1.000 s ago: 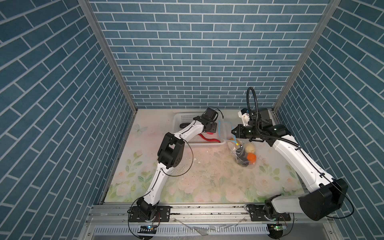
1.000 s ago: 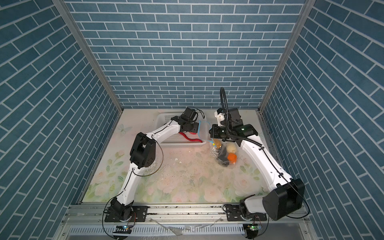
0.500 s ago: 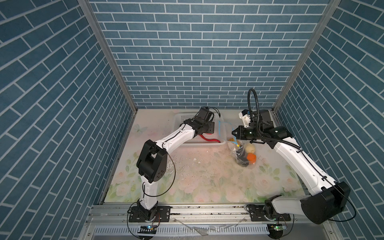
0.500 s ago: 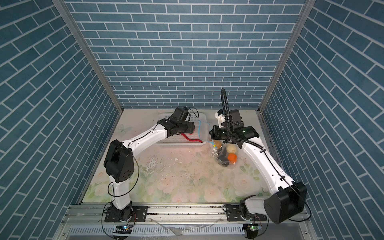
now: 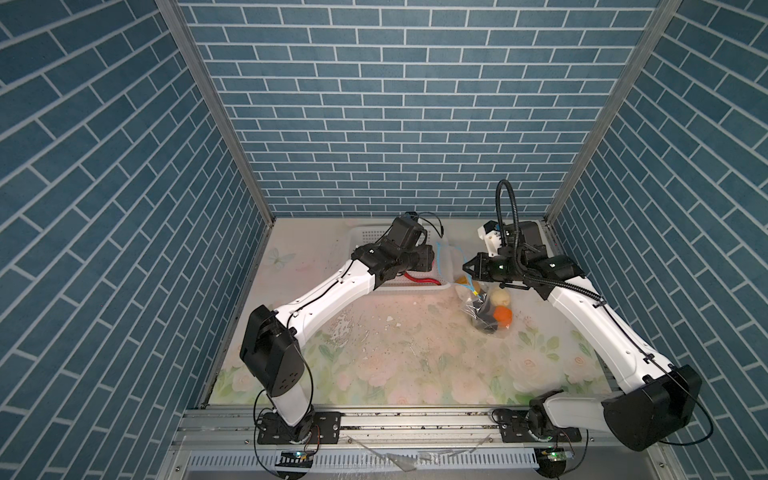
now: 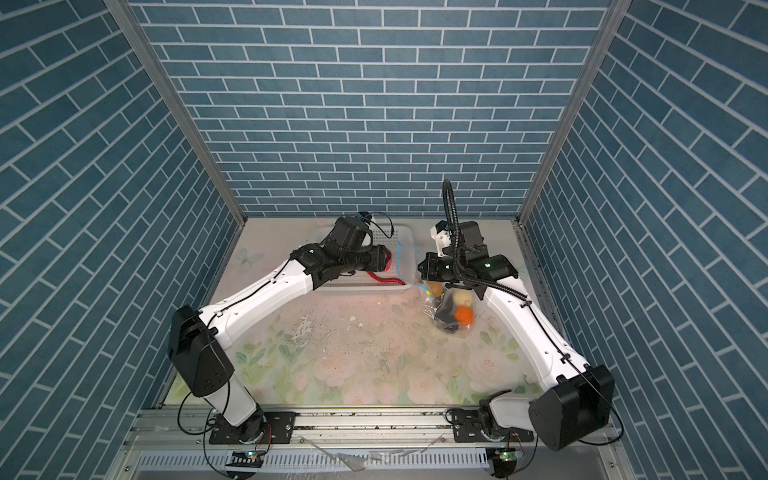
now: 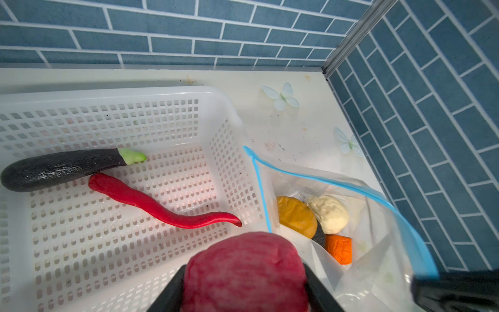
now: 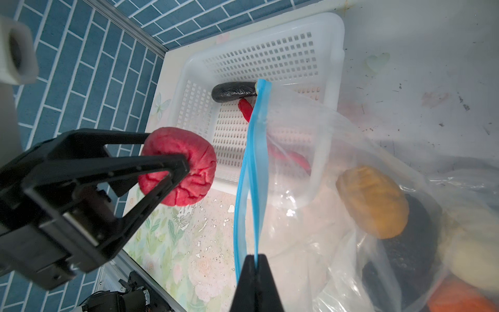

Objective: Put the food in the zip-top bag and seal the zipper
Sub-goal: 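Lift the pink ball with the left gripper and carry it toward the bag mouth, then lower the pink ball with the left gripper into the bag mouth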

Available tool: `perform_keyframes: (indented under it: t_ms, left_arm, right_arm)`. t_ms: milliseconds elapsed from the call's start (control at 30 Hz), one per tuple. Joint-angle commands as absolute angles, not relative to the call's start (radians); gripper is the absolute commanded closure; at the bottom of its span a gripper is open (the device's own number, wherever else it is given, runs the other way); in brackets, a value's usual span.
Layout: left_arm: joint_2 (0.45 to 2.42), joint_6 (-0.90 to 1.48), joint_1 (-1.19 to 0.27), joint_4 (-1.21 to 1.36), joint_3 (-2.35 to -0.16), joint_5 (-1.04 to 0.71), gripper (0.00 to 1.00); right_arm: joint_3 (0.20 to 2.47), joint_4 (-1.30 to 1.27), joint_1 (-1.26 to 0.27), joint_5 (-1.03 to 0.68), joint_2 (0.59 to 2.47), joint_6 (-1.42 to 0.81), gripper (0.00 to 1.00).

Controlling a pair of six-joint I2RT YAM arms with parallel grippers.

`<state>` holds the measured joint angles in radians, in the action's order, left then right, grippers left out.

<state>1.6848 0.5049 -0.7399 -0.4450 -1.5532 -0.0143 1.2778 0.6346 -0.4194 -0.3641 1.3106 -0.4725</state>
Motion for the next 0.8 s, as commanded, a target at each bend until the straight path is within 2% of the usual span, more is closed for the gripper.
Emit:
perform_keyframes:
  t_ms: [0,467,767]
  left_arm:
    - [1.670,0.510,-0.764,-0.464,-1.570,-0.025,0.58]
    - [1.659,0.416,-0.807,-0.121,-1.450,-0.138,0.56]
    - [1.697,0.397,-0.807,-0.070,-1.430,-0.177,0.56]
  right_arm:
    - [1.252,0.617,-0.417,-0.383,1.289,-0.501,1.00]
    - [1.264,0.620,-0.417,-0.374,1.267,-0.492,1.00]
    - [1.269,0.625,-0.417,-0.374,1.252,-0.488,1.00]
